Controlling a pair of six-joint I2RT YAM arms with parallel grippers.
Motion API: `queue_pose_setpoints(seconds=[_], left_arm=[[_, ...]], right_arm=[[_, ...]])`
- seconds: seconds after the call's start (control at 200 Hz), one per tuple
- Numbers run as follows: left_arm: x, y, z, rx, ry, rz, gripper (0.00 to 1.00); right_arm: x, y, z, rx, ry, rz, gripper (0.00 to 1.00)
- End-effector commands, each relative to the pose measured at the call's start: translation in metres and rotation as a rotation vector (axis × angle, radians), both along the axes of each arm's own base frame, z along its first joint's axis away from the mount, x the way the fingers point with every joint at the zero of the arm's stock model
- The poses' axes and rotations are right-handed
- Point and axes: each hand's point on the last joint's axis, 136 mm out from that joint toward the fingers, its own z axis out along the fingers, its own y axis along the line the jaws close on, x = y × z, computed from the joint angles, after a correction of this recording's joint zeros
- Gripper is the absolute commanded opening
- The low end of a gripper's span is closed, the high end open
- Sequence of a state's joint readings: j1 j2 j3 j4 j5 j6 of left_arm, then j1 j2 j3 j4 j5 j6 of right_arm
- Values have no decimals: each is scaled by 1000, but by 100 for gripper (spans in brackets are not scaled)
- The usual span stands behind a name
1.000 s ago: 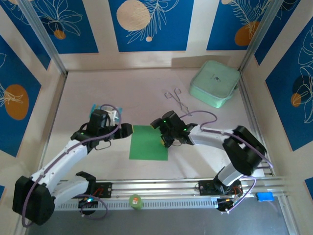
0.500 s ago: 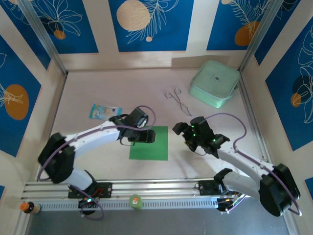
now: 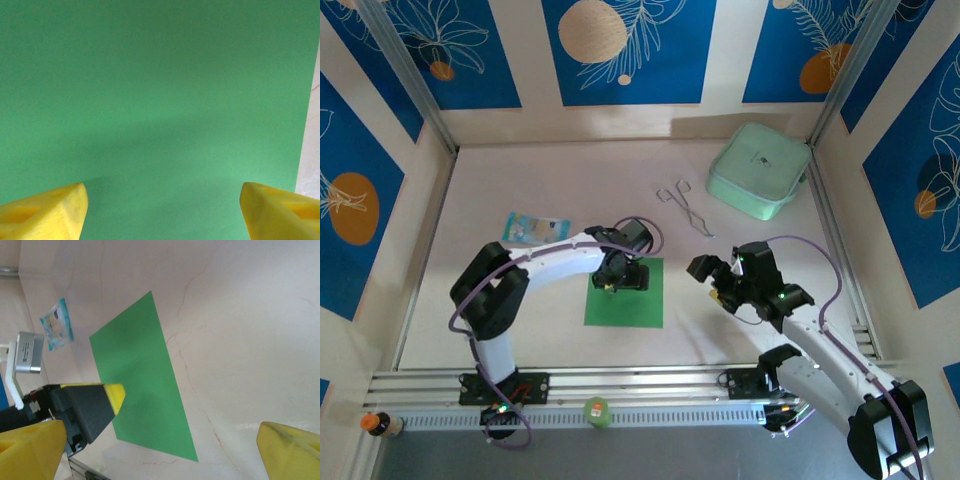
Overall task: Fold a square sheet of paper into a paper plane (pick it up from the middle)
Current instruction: First fold the square sheet of paper in half at the center of the table.
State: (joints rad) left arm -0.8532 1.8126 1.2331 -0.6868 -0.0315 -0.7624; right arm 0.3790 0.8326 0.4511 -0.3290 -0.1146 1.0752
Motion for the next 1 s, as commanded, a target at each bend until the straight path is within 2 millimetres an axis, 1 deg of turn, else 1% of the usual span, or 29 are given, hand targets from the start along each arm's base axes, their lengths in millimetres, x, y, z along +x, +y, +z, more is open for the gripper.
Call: queue_pose_setpoints(seconds=[0.0,0.11,0.3,0.43,0.575,0.81,0.89,0.99], left_arm=[[0,5,-5,55,18,34,81],[2,9,-9,92,18,43,82],[3,2,-17,77,32,42,84],[5,-3,-22,79,49,42,84],[4,3,-27,124,60,47,85],[1,4,-32,120,72,55,86],[0,3,-31,106,73,59,86],[3,0,-21,79,50,61,86]], right_arm=[[-9,6,-5,24,19,51,98],[-5,10,0,28,11,78,99],[-1,22,2,36,20,148,99],[1,27,-4,34,55,163,99],[2,31,-7,23,80,179,99],[4,34,-13,6,107,177,99],[4,35,-14,3,114,183,99],[4,36,-14,0,119,186,99]])
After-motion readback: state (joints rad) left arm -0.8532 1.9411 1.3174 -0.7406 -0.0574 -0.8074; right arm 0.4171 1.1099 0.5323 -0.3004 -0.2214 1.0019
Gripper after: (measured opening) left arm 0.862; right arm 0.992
